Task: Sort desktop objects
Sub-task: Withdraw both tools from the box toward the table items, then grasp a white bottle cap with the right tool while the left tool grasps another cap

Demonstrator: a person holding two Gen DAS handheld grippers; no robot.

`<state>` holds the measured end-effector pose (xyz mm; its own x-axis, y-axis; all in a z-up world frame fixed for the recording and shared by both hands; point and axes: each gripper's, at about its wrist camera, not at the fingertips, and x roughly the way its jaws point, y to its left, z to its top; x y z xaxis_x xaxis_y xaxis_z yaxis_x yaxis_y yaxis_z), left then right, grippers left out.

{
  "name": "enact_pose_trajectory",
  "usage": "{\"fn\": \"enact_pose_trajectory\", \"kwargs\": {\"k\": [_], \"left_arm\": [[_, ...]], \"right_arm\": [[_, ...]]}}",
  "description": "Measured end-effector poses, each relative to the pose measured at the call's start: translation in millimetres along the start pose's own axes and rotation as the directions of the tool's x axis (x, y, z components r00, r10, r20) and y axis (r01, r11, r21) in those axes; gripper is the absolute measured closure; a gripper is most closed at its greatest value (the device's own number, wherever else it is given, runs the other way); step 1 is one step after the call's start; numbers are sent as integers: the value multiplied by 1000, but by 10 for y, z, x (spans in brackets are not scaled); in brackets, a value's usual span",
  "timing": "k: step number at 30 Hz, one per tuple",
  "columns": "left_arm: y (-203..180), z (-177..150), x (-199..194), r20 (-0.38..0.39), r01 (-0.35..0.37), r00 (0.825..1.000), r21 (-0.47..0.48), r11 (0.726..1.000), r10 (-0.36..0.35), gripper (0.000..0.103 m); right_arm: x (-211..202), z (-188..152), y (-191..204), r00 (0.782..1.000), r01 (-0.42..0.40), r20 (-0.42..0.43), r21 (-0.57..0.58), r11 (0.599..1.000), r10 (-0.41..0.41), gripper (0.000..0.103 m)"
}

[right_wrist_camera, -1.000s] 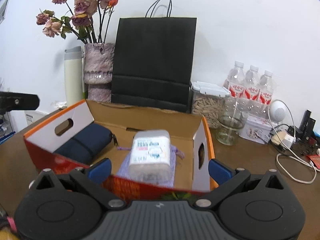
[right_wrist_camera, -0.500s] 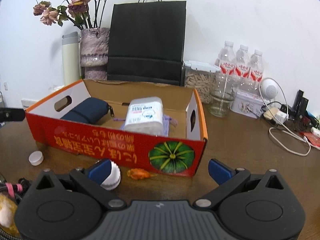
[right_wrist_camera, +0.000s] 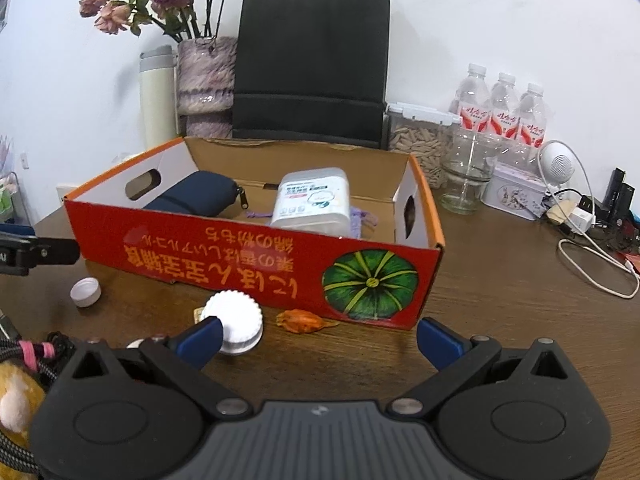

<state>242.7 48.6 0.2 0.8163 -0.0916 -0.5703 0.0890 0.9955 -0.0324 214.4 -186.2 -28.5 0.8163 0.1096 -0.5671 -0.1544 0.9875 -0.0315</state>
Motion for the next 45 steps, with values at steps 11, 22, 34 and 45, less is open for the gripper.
{"fn": "enact_pose_trajectory", "kwargs": {"k": [11,22,34,45], "left_arm": [[-83,-33,118,-62,98,994,48,994,-95,6],[-89,-76,198,-111,123,987,43,992,-117,25],[-173,-134,200,-120,139,984,63,988,-131,51],[-253,-163,162,-107,129,987,99,987,-119,74]], "right_arm": [[142,40,103,995,-96,-29,8,995,96,12],[231,70,206,985,-168,-40,2,986,167,42],[196,54,204,972,-232,-36,24,972,233,65],[140,53,189,974,-225,-7,25,974,226,65]]}}
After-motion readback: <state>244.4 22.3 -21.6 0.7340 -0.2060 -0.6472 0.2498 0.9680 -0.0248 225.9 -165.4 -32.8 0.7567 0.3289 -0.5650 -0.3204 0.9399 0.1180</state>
